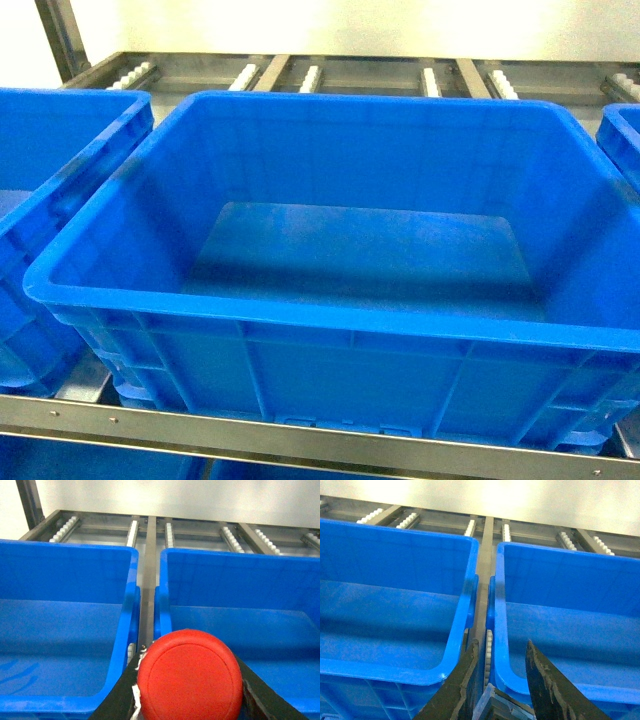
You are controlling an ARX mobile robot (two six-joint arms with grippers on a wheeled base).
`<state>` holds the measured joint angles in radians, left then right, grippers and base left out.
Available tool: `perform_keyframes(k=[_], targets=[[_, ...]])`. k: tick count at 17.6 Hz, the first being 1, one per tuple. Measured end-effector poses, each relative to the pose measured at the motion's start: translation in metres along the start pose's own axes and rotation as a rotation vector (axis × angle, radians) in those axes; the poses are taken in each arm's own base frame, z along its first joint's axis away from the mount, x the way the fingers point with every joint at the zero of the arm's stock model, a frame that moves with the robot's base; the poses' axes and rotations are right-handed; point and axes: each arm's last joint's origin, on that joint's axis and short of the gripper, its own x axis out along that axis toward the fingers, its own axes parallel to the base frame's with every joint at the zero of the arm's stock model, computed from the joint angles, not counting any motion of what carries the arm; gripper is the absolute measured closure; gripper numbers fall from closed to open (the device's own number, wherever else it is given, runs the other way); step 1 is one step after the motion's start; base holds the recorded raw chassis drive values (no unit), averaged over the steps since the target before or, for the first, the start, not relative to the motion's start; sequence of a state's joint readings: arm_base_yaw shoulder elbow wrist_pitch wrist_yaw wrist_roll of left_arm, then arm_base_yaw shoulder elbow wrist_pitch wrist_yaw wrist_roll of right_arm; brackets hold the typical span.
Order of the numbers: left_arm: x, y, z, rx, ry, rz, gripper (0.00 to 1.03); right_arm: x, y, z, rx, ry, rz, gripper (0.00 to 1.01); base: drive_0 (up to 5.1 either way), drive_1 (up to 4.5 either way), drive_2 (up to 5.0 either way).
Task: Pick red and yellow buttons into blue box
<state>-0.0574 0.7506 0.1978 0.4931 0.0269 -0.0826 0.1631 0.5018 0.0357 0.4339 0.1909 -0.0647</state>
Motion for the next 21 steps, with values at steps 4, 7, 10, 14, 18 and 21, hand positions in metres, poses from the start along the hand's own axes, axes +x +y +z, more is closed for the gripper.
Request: perform_keyframes(k=[4,7,10,14,18,21], targets=[[0.0,0.0,0.0,0.0,-0.001,0.002,0.72,0.0,0.0,0.0,0.0,0.0,0.001,0.74,-0.1,4.19,-4.4],[0.001,0.0,-0.001,-0.001,0.004,0.002,0.72,0.0,0.0,0.0,-0.001,0.004,0.001,0.74,0.0,0.0,0.0],[0.0,0.0,0.0,0.0,-0.001,0.002,0.72,0.0,0.0,0.0,0.0,0.0,0.001,0.74,0.0,0.0,0.0],[0.0,0.0,0.0,0.0,-0.001,0.002,0.72,0.0,0.0,0.0,0.0,0.0,0.001,0.74,0.0,0.0,0.0],[0.0,0.0,0.0,0.0,-0.001,0.002,0.72,0.0,0.007,-0.002,-0.018,0.022,0.052,0.74,0.0,0.0,0.0],[0.0,0.0,0.0,0.0,-0.001,0.002,0.72,0.006,0.017,0.018,-0.019,-0.006,0.096,0.74,0.0,0.0,0.0]])
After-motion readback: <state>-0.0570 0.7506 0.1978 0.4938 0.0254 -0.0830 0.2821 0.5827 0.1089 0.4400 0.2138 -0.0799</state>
